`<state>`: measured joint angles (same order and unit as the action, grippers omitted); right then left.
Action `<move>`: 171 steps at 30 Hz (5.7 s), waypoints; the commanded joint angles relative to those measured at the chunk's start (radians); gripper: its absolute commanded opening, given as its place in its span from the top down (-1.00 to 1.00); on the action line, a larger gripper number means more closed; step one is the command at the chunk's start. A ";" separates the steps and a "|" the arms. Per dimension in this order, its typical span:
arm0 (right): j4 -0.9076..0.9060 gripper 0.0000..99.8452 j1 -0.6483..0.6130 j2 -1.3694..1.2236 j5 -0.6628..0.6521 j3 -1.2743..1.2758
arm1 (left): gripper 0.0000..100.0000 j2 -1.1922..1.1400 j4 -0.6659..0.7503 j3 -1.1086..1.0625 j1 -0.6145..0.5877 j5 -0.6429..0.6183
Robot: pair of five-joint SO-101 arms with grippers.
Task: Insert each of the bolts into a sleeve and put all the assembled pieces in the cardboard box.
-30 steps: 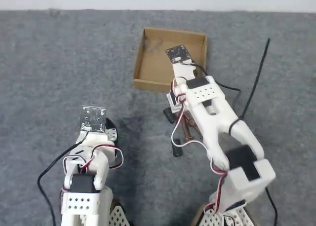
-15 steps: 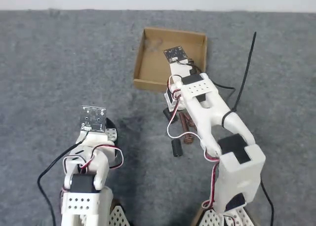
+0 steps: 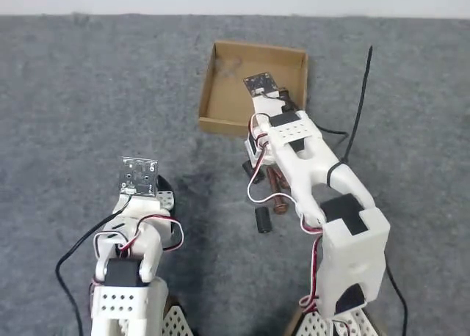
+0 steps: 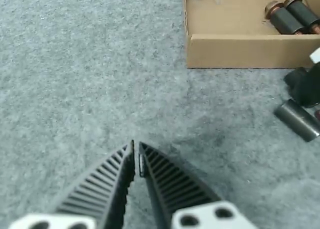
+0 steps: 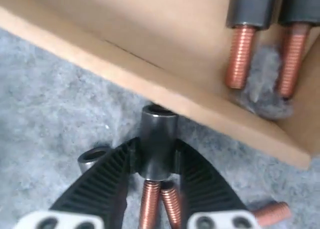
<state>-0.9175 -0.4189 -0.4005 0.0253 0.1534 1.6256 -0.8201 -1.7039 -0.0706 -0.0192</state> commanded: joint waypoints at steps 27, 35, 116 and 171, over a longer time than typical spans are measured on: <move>-0.257 0.99 0.387 0.920 -0.110 0.612 | 0.98 0.009 0.028 0.012 -0.002 0.008; -0.133 0.99 0.602 1.218 -0.178 0.936 | 0.98 0.009 0.026 0.012 -0.002 0.008; 0.019 0.99 0.792 1.311 -0.281 1.200 | 0.66 -1.826 0.150 1.239 0.661 -0.893; 0.022 0.99 0.788 1.311 -0.281 1.200 | 0.62 -1.884 0.153 1.395 0.468 -1.065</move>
<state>-0.9099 0.3821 0.8792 -0.2432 1.3579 -0.2754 -0.6590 -0.3675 0.3974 -1.0702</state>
